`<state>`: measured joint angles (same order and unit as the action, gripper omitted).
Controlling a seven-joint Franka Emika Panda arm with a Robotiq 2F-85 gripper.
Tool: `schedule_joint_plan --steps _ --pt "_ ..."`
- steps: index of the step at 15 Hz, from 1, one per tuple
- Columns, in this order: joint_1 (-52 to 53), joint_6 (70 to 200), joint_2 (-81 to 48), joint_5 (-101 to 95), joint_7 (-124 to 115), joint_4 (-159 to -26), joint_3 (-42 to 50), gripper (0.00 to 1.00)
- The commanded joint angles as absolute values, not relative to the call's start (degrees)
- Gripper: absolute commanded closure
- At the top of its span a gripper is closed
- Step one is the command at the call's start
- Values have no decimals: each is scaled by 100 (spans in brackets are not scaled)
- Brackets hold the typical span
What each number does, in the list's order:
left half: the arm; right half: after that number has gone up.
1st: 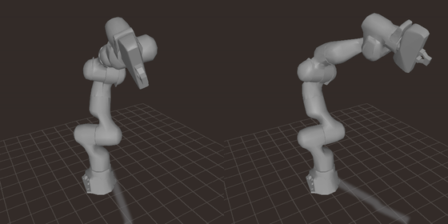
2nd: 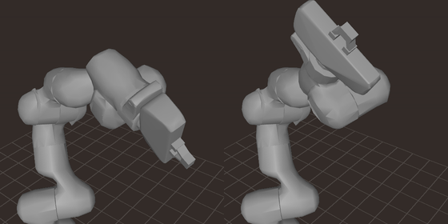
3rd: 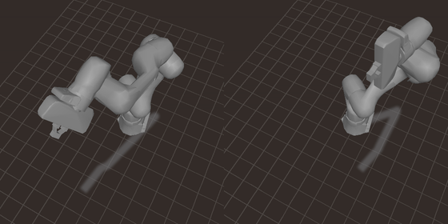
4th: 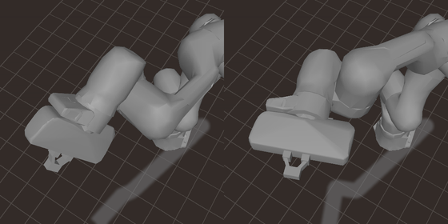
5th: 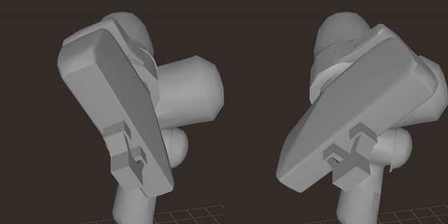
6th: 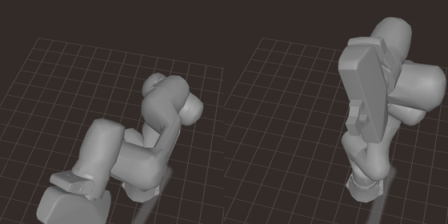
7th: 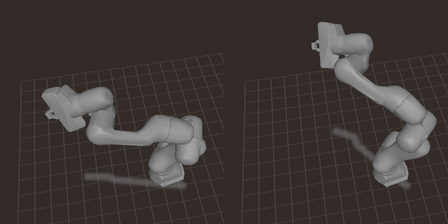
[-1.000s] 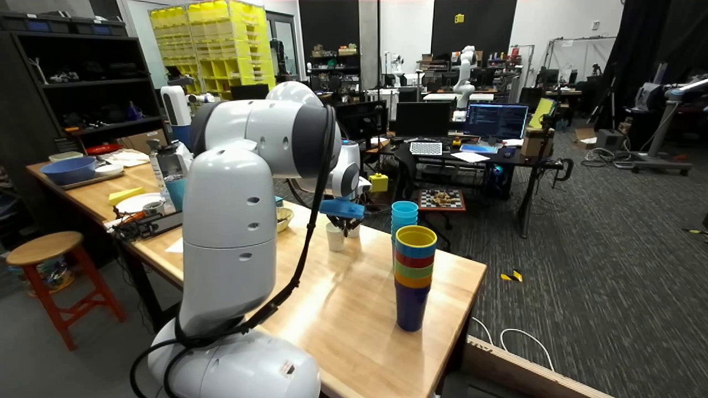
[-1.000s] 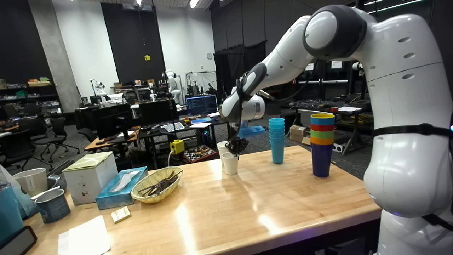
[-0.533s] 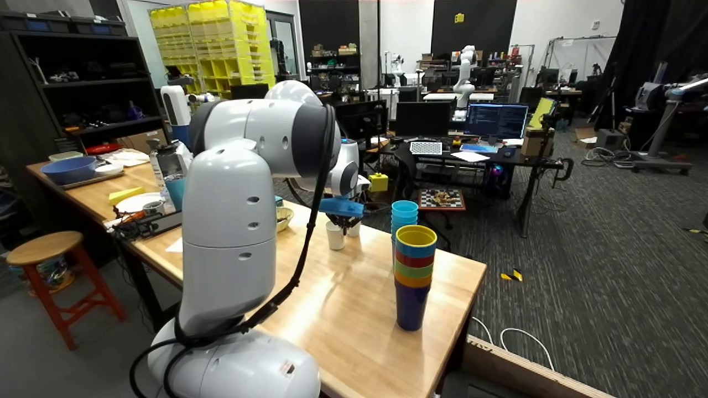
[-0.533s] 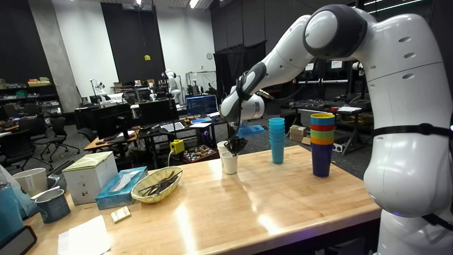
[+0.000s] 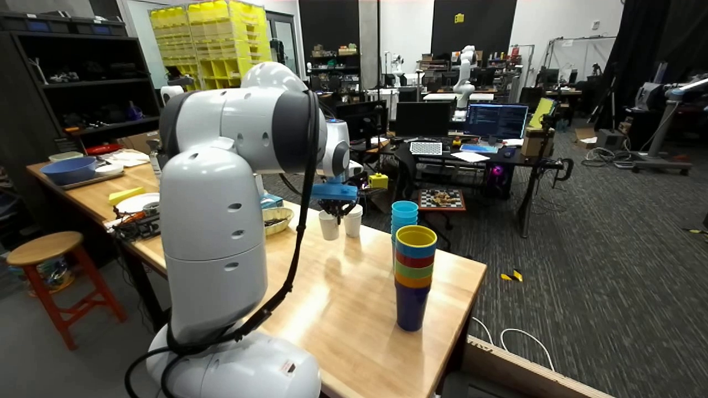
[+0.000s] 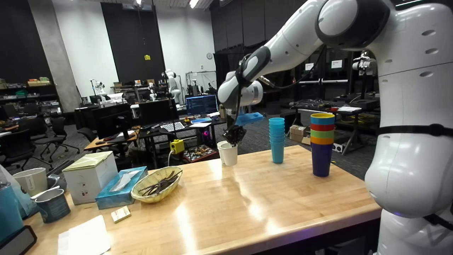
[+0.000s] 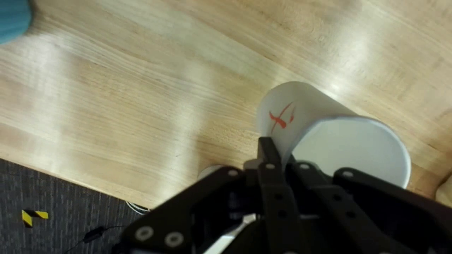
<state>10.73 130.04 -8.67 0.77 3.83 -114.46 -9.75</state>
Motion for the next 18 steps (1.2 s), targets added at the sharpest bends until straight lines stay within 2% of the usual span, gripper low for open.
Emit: schedule_joint_plan --steps 1,7,18 --pt "1140 12366 -390 -180 255 -11439 -1027 99" --pt "1157 12151 -196 -417 285 -11138 -1084 99" --pt "1181 12931 -813 -1055 2 -10211 -1046 99"
